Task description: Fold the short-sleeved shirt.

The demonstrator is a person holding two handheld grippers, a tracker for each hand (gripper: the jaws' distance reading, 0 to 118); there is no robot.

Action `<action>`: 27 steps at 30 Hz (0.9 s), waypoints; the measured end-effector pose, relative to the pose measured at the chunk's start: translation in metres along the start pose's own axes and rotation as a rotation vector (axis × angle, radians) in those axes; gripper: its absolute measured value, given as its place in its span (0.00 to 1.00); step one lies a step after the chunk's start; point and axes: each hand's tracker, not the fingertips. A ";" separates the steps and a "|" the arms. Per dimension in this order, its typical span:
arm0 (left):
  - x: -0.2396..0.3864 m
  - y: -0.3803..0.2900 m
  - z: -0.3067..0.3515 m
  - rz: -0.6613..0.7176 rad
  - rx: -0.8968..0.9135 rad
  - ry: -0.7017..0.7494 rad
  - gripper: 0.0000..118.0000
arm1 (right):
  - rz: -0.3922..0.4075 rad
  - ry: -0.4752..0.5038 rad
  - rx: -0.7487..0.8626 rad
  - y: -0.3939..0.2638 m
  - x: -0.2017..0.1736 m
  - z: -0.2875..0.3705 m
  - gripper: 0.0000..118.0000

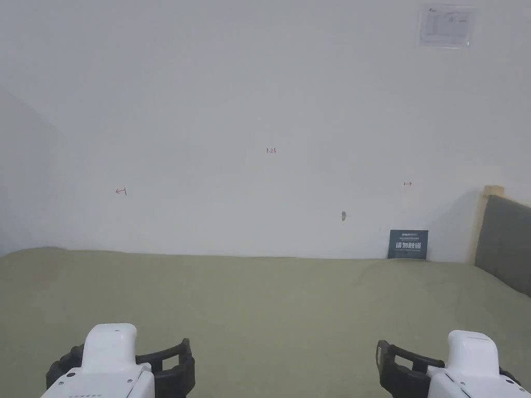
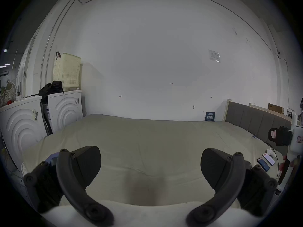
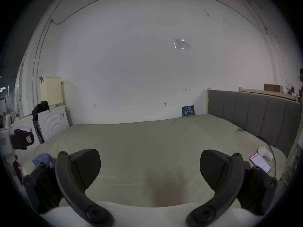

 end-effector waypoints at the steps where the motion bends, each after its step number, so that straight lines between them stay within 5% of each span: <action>1: 0.000 0.000 0.000 0.000 -0.002 0.002 1.00 | 0.026 -0.027 0.011 -0.001 -0.002 0.000 1.00; 4: -0.001 0.000 -0.001 0.004 -0.004 0.006 1.00 | 0.122 -0.140 -0.008 -0.003 -0.011 -0.004 1.00; 7: -0.001 0.000 -0.002 0.001 -0.006 0.006 1.00 | 0.082 -0.075 -0.022 -0.004 -0.006 -0.005 1.00; 27: 0.004 -0.002 -0.005 -0.020 -0.019 0.009 1.00 | -0.001 -0.103 -0.096 0.005 0.002 -0.010 1.00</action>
